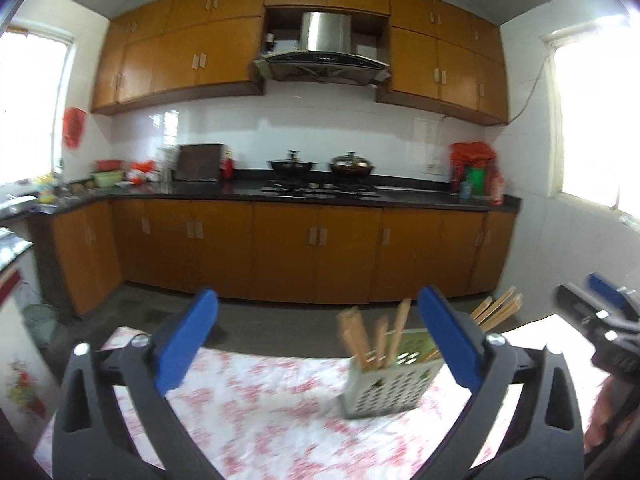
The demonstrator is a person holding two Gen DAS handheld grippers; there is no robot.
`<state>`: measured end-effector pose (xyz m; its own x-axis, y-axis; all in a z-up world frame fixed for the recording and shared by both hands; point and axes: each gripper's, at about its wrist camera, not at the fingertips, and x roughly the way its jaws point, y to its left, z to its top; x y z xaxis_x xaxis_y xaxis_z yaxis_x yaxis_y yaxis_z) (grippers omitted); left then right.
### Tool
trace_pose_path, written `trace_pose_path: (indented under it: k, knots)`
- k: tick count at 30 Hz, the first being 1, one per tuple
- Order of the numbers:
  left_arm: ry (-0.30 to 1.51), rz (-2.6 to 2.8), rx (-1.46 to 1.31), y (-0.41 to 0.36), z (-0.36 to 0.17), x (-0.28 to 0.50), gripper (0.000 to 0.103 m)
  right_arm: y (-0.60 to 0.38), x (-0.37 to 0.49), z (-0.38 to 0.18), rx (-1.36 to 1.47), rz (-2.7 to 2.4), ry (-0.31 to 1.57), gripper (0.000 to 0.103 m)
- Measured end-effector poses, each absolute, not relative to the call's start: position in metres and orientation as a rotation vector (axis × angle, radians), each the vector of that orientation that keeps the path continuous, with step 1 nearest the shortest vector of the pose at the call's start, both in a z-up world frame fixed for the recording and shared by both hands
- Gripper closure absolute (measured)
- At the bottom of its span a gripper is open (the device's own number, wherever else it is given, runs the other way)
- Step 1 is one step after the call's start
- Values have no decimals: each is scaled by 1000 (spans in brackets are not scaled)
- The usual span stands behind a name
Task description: Organize utensils
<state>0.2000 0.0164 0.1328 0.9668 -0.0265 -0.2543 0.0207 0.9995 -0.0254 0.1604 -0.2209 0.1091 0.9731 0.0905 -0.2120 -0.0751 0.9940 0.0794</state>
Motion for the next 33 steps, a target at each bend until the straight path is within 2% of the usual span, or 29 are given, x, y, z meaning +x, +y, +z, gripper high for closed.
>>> trace_pose_path:
  k: [15,25,33]
  knots:
    - [285,-31,60,18,46,59,4,-202,64,26,56,45,283,2]
    - [388,-41,38,14,-4,38,4,-200,47,-16,47,48,385,2]
    - [448,-42,9,14,-23,36,4,-199,41,-35,73,57,456,2]
